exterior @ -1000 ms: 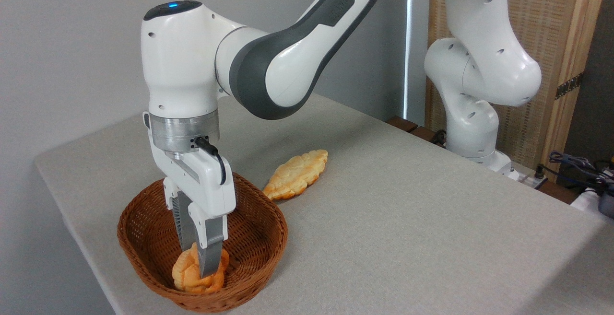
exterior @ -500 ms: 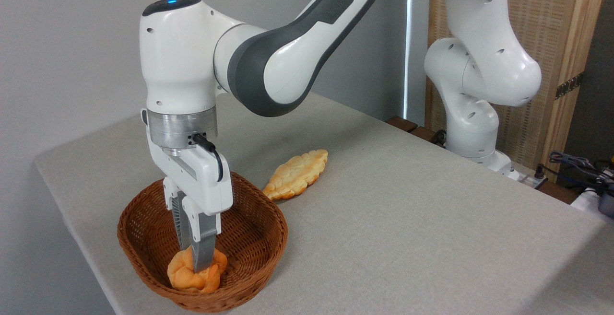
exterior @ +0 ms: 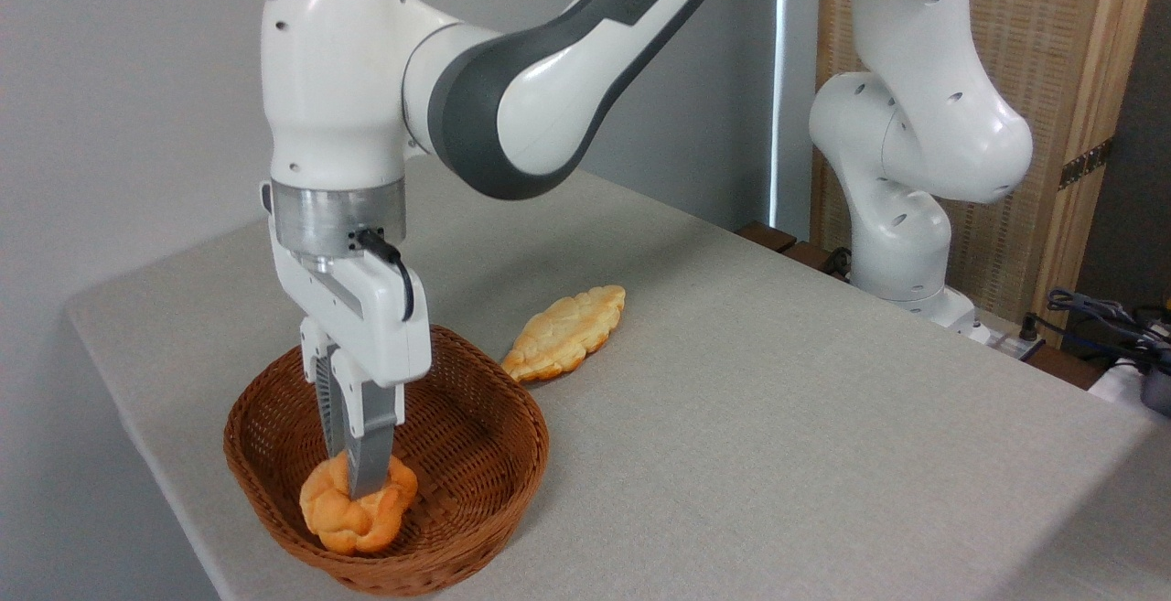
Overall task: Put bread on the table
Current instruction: 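Lift the roll out of the basket and carry it past the golden slice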
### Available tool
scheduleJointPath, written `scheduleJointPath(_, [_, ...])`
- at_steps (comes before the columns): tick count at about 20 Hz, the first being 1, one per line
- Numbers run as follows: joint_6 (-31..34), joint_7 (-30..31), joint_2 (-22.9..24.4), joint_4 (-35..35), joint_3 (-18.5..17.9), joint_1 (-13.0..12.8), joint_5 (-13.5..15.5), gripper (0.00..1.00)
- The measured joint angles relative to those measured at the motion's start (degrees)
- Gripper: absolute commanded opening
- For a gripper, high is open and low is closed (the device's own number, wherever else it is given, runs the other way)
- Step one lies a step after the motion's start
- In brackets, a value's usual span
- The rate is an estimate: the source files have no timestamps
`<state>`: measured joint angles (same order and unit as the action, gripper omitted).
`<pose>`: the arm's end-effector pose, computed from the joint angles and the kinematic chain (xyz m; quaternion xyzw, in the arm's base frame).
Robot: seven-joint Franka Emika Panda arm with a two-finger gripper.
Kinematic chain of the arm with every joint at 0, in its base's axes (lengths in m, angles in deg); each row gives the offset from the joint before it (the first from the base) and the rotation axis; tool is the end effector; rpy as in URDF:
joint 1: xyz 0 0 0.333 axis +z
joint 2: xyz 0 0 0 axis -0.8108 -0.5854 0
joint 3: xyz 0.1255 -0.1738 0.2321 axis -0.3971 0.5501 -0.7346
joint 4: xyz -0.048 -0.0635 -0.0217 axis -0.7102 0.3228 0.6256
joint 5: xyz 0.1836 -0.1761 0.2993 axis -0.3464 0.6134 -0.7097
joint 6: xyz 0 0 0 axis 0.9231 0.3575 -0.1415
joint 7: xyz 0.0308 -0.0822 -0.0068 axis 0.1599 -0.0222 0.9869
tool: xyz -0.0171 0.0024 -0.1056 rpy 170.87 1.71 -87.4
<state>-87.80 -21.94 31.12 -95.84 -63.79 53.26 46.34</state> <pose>0.6425 -0.0439 0.4765 -0.9099 0.3920 -0.1169 0.0688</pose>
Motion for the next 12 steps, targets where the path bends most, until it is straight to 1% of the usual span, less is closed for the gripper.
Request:
scheduleJointPath(5, [0.4, -0.4, 3.2, 0.1, 0.0, 0.0, 0.0, 0.15])
scheduleJointPath(7, [1.9, -2.9, 4.3, 0.1, -0.1, 0.0, -0.2, 0.15])
scheduleJointPath(9, [4.2, -6.1, 5.4, 0.1, -0.3, 0.1, -1.3, 0.15])
scheduleJointPath(12, [8.8, -9.0, 7.6, 0.1, -0.5, 0.2, -2.4, 0.16])
